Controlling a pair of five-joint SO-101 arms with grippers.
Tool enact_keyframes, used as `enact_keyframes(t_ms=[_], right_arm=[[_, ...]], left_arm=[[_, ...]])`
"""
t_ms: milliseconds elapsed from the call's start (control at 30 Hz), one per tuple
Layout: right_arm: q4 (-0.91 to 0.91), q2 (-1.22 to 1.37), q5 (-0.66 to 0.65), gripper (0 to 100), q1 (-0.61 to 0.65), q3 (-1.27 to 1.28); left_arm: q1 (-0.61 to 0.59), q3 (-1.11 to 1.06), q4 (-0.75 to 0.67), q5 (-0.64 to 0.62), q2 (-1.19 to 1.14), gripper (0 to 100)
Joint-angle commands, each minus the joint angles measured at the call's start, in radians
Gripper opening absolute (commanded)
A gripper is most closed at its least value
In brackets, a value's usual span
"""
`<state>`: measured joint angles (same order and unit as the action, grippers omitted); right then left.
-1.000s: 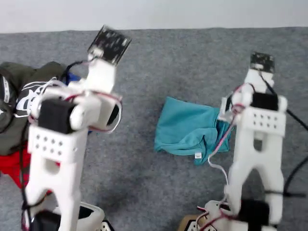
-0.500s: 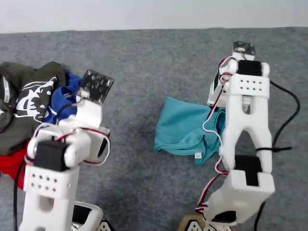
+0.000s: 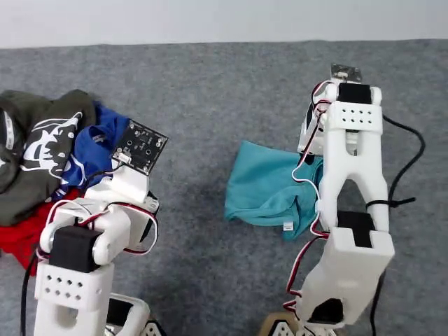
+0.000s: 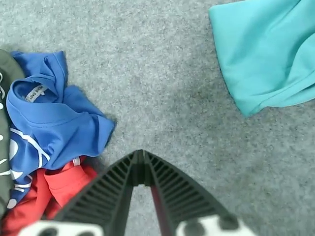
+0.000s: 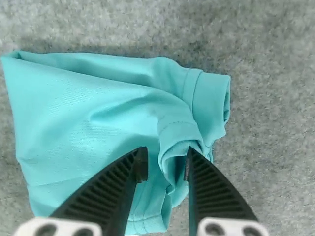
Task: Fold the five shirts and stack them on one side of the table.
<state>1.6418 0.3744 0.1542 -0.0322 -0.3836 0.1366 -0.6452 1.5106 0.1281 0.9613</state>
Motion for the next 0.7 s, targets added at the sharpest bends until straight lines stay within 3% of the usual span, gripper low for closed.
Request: enact_keyframes(t_ms=[0,667], right_arm=[[0.005,-0.008,-0.029,14.4,0.001,-0.049],[0.004,-0.012,-0.189,14.7,-0.039,-0.051]], left_arm=[[0.002,0.004,-0.037,0.008,0.015,0],[0.003,-0.044,-0.101,0.008,0.014,0]])
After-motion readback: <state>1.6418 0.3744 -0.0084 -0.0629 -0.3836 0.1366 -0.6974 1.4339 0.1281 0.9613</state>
